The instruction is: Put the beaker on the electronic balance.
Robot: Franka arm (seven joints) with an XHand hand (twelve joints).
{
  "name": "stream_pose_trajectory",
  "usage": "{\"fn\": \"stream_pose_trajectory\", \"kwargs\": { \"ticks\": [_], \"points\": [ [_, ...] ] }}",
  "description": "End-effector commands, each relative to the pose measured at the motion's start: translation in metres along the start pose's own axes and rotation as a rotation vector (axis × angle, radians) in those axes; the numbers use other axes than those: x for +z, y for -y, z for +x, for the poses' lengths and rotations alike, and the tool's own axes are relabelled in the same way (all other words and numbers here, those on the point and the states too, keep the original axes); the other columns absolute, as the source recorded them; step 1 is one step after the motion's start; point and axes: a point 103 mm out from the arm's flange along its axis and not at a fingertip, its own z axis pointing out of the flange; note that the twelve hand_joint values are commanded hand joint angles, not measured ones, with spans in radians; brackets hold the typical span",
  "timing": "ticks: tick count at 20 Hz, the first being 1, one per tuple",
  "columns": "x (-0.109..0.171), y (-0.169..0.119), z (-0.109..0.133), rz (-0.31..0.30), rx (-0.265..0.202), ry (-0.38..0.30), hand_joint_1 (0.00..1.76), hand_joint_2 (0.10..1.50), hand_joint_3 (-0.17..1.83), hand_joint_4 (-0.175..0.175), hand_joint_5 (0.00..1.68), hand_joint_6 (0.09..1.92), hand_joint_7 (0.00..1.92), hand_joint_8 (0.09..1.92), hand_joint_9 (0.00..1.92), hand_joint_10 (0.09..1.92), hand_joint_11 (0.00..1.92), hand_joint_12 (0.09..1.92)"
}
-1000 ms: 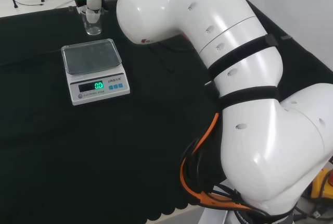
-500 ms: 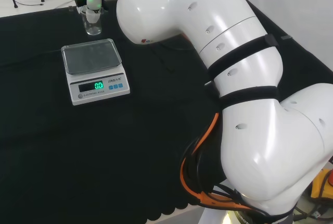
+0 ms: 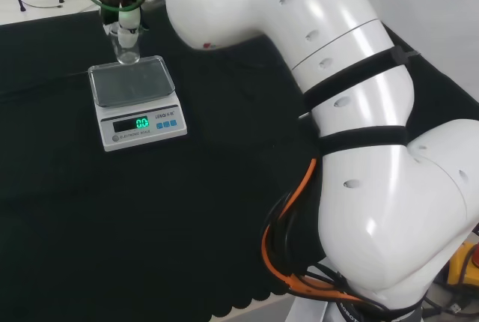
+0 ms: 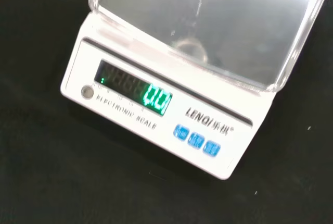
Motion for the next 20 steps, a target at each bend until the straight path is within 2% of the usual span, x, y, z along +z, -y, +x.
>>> {"fn": "stream_pose_trajectory", "kwargs": {
  "ticks": [1,7,14,20],
  "points": [
    [0.041,0.007,0.029,-0.022,-0.046,0.023,1.07,1.29,-0.02,-0.175,0.67,1.46,0.63,1.13,0.87,1.10,0.83,1.13],
    [0.049,-0.014,0.030,-0.009,-0.044,-0.006,1.07,1.29,-0.02,-0.175,0.68,1.46,0.64,1.13,0.87,1.11,0.83,1.14],
    [0.030,-0.017,0.024,-0.036,-0.019,0.009,1.07,1.29,-0.02,-0.175,0.68,1.46,0.65,1.13,0.87,1.11,0.83,1.14],
    [0.028,-0.025,0.022,-0.022,-0.005,0.010,1.07,1.29,-0.02,-0.175,0.68,1.46,0.65,1.14,0.87,1.11,0.83,1.14]
  ]
}}
